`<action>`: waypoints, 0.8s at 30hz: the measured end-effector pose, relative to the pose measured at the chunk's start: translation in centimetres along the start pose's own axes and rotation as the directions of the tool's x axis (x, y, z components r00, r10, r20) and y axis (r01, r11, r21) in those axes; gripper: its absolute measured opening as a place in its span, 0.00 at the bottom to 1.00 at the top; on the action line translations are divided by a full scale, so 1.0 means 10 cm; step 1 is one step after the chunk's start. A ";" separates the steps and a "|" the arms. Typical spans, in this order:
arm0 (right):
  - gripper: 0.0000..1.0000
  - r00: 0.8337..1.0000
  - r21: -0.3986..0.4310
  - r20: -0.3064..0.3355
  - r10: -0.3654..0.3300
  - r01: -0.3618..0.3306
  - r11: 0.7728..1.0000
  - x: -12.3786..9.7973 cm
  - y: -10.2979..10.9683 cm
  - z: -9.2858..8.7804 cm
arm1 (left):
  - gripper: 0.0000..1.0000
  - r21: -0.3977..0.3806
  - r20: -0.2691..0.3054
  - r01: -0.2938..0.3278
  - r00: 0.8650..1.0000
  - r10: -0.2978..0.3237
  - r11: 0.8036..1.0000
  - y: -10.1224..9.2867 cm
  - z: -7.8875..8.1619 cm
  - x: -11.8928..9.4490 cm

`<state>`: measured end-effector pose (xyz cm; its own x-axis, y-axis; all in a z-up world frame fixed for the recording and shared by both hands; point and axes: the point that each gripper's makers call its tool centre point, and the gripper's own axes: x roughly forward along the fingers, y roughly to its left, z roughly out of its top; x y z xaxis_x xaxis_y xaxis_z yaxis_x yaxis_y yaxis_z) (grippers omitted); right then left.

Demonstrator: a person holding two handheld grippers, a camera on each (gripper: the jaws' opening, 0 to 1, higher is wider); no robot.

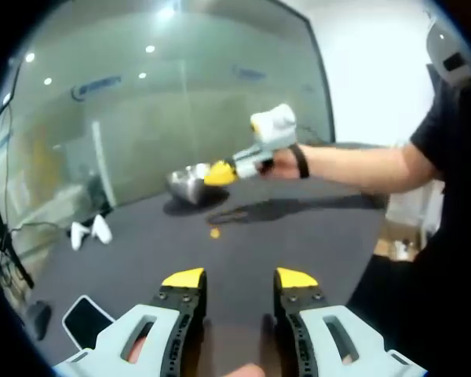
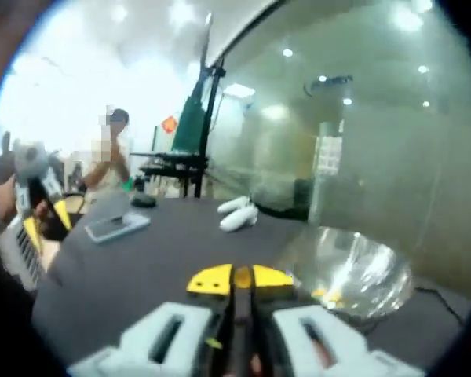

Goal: Pick up the QQ candy scattered on the table and place it into the stainless steel bowl on the table

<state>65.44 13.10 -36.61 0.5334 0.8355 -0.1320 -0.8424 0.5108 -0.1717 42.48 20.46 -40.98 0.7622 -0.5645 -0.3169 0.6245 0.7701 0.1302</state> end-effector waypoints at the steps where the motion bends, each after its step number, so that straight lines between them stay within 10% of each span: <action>1: 0.09 1.000 0.013 0.022 -0.017 0.017 1.000 -0.01 -0.06 0.08 | 0.36 0.000 0.001 0.001 1.000 -0.001 1.000 0.00 0.00 0.00; 14: 0.09 0.985 0.056 0.031 -0.169 0.167 0.984 0.18 -0.80 0.38 | 0.36 -0.004 -0.005 -0.002 1.000 0.002 1.000 0.01 -0.02 -0.01; 24: 0.18 0.982 0.113 0.022 -0.187 0.184 0.976 0.20 -0.85 0.33 | 0.36 -0.019 0.003 -0.022 1.000 0.022 1.000 0.08 -0.01 -0.03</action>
<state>73.40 11.17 -32.18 0.6801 0.7292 -0.0761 -0.7331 0.6753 -0.0813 42.71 21.29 -40.91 0.7761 -0.5486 -0.3110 0.6045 0.7876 0.1193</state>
